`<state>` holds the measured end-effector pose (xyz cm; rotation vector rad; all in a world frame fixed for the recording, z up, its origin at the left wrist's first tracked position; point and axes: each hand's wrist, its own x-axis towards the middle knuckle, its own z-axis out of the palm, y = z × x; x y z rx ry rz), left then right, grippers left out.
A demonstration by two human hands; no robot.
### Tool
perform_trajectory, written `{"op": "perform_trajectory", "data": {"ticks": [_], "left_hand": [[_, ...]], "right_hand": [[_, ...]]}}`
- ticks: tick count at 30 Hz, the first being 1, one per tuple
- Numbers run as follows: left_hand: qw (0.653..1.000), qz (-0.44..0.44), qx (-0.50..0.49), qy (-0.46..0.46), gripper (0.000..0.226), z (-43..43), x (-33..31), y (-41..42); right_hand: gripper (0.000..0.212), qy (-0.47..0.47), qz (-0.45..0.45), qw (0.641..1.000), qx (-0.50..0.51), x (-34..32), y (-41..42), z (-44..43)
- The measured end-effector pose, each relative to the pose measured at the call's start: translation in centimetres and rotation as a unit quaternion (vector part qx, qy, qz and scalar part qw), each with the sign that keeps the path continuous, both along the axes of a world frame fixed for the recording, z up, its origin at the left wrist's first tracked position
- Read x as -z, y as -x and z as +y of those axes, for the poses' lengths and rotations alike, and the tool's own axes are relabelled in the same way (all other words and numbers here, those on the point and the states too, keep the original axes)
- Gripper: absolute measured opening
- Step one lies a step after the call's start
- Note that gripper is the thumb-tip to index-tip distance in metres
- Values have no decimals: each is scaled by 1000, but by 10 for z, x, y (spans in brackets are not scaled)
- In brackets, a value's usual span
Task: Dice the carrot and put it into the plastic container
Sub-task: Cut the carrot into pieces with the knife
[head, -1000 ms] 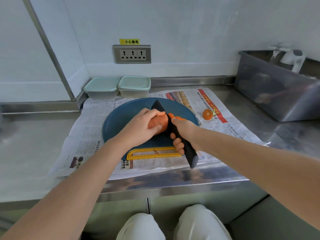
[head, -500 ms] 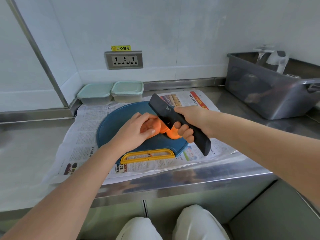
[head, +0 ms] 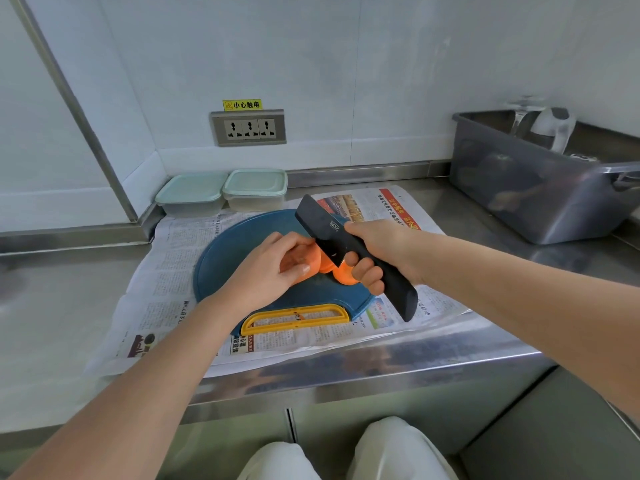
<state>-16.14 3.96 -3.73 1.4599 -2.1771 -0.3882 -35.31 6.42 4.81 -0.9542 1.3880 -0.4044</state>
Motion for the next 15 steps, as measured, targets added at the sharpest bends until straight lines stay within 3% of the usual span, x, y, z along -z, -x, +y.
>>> {"op": "perform_trajectory", "data": {"ticks": [15], "left_hand": [[1000, -3, -4, 8, 37, 3, -2, 5]], "right_hand": [[54, -16, 70, 997, -14, 0, -12, -3]]}}
